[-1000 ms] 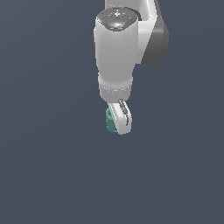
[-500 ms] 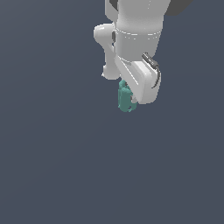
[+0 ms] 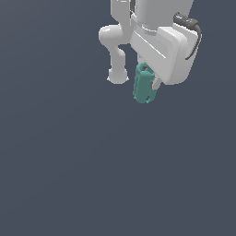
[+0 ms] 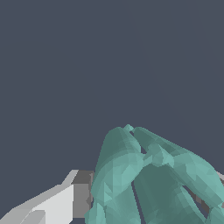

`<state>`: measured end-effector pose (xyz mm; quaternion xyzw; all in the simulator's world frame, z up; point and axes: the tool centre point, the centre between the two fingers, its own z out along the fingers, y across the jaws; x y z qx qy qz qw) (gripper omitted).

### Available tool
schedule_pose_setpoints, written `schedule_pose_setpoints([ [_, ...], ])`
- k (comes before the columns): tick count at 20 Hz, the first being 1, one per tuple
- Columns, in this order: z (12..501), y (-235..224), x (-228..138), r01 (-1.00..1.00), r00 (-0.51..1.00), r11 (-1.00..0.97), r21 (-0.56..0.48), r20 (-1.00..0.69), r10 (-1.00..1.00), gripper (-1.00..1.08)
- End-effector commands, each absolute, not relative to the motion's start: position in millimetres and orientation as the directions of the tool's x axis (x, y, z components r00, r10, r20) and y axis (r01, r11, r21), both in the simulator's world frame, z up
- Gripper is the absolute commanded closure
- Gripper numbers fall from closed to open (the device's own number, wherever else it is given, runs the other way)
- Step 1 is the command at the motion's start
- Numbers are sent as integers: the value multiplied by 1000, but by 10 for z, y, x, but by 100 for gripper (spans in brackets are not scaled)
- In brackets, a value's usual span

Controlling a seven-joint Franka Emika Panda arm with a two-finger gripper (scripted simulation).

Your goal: Pick up the object and move it to a goal position.

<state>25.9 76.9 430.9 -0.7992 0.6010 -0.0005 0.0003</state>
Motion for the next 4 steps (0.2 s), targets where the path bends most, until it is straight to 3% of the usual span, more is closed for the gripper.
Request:
schedule_pose_setpoints([
  [1,4367,793,252,-961,277,-277,0,0,-961,108],
  [4,4387,804,251,-961,277,-277,0,0,-961,108],
])
